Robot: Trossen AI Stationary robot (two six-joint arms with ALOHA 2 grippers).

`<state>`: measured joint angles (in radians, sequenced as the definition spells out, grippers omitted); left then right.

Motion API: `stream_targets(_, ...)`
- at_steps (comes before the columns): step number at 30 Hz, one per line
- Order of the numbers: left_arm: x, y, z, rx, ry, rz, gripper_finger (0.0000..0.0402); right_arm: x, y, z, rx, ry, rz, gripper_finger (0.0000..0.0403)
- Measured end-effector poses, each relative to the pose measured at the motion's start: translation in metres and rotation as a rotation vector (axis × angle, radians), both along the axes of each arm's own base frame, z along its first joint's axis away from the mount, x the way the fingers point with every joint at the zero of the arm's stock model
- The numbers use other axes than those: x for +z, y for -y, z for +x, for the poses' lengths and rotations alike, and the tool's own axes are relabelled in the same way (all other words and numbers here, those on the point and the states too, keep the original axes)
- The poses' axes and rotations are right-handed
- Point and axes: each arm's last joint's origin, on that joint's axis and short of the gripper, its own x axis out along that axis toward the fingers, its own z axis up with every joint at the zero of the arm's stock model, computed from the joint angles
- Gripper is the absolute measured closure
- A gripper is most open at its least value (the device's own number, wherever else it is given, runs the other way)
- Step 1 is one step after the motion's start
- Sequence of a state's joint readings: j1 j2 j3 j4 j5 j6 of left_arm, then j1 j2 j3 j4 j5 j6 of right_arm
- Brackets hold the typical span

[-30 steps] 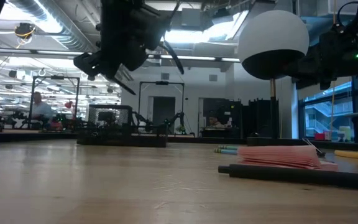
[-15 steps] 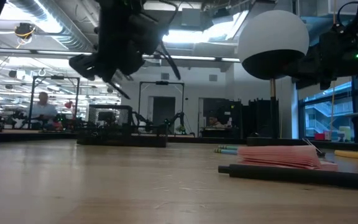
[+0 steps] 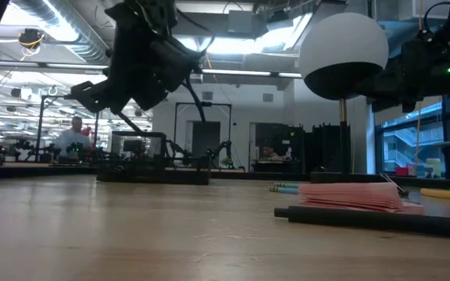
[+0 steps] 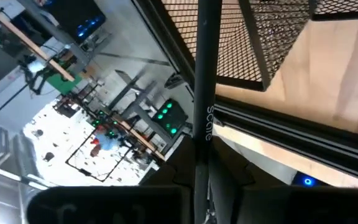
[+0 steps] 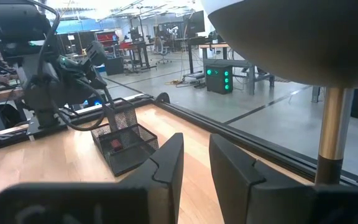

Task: Pick and place office supplies into organizer
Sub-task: Put the left black pen into the desk organizer

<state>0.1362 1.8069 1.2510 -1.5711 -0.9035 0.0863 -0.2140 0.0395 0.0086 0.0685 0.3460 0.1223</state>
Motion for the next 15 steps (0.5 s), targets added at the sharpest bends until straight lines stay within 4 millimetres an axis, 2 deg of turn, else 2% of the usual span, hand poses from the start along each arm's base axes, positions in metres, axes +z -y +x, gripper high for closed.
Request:
stream_targets(4, -0.0008, -0.0017, -0.0010, 0.012, -0.022, -0.052, 0.0384, 0.0000, 0.0000, 0.0000, 0.000, 0.000, 0.000, 0.0322)
stream_targets(11, -0.0012, -0.0014, -0.0003, 0.017, -0.003, -0.028, 0.0384, 0.0000, 0.0000, 0.0000, 0.000, -0.001, -0.003, 0.0322)
stream_targets(15, -0.0099, -0.0011, 0.0037, 0.019, -0.024, -0.028, 0.0384, 0.0000, 0.0000, 0.0000, 0.000, -0.001, -0.003, 0.0322)
